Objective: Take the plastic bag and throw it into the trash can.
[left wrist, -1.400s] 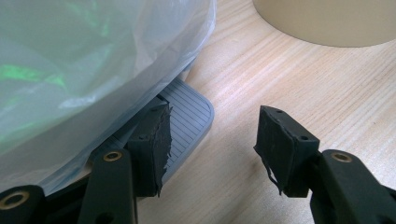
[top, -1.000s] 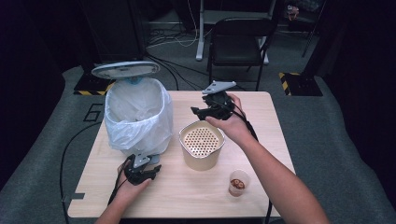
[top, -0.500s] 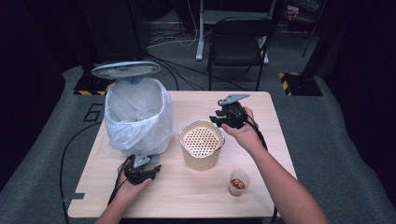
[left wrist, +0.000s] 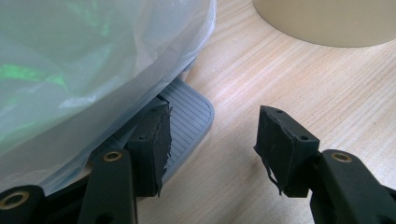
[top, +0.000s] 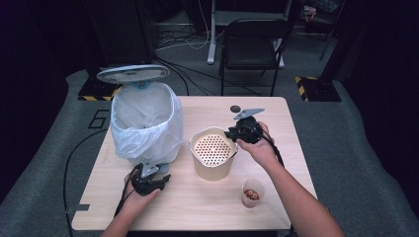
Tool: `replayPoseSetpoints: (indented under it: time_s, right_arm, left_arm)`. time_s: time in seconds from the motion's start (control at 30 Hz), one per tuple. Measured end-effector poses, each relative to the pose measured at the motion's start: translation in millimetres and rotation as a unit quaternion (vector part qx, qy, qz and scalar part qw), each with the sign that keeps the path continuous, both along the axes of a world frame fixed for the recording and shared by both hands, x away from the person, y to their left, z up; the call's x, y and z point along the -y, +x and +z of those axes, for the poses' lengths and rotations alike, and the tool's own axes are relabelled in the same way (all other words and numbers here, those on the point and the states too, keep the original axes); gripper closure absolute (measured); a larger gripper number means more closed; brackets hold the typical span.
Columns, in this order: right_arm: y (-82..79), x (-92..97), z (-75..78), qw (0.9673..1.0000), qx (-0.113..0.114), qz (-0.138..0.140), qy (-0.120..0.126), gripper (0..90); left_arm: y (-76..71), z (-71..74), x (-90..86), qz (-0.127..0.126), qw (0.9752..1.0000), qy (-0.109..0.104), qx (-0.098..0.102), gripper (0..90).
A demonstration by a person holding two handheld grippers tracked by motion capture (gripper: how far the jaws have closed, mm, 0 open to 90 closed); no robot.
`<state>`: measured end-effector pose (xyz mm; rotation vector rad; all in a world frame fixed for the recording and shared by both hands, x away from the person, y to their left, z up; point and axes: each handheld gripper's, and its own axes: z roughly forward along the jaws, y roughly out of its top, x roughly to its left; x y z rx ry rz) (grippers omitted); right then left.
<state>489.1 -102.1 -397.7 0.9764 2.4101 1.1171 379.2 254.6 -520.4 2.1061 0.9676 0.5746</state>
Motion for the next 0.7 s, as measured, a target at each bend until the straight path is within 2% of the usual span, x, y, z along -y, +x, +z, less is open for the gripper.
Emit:
replayPoseSetpoints:
  time_s: [0.07, 0.1, 0.13, 0.17, 0.2, 0.3, 0.43, 0.47, 0.5, 0.53, 0.6, 0.7]
  right_arm:
    - [0.8, -0.3, -4.7, 0.9999, -0.01, -0.003, 0.005, 71.6]
    - [2.2, -0.2, -7.1, 1.0, -0.006, 0.0, 0.0, 71.7]
    - [2.2, -0.7, -10.1, 0.9999, -0.013, -0.004, -0.005, 73.5]
    - [3.3, -0.3, -11.8, 0.9999, -0.011, -0.002, -0.006, 75.2]
    - [2.7, -0.4, -12.5, 0.9998, -0.019, -0.006, -0.006, 76.7]
    - [3.5, 1.0, -14.7, 0.9997, -0.025, 0.001, -0.001, 79.0]
    - [2.9, 0.5, -14.8, 0.9998, -0.021, 0.004, -0.003, 79.3]
    - [2.4, 0.6, -14.7, 0.9997, -0.024, 0.003, -0.003, 79.4]
    - [2.2, 0.9, -14.5, 0.9997, -0.023, 0.003, -0.004, 79.5]
    - [2.2, 1.5, -14.8, 0.9998, -0.02, 0.007, -0.005, 79.7]
    - [0.0, 1.9, -14.8, 0.9997, -0.024, 0.004, -0.002, 80.6]
    - [-2.6, 5.2, -15.9, 0.9997, -0.024, 0.009, 0.005, 82.2]
  left_arm:
    - [-0.2, -0.5, 0.5, 0.003, 1.0, 0.0, 0.004, 45.0]
    - [-0.1, -0.5, 0.4, 0.003, 1.0, 0.0, 0.004, 45.0]
    - [0.0, 0.1, -0.3, -0.001, 1.0, -0.001, -0.001, 45.0]
    - [0.1, -0.5, -0.1, 0.001, 1.0, -0.003, 0.003, 45.0]
    - [0.1, -0.5, -0.1, 0.001, 1.0, -0.003, 0.003, 45.0]
    - [0.6, -0.3, -0.5, -0.001, 1.0, 0.0, 0.006, 45.0]
    - [0.2, -0.9, 0.3, 0.002, 1.0, -0.008, 0.002, 45.0]
    - [0.8, 0.1, -0.7, -0.002, 1.0, 0.001, 0.004, 45.0]
    - [0.3, -0.3, -0.1, 0.001, 1.0, -0.003, 0.001, 45.0]
    - [0.8, 0.1, -0.7, -0.002, 1.0, 0.002, 0.004, 45.0]
    - [-0.1, -1.1, 0.6, 0.005, 0.9999, -0.011, 0.0, 45.0]
    - [-0.2, -1.0, 0.5, 0.005, 0.9999, -0.011, -0.002, 45.0]
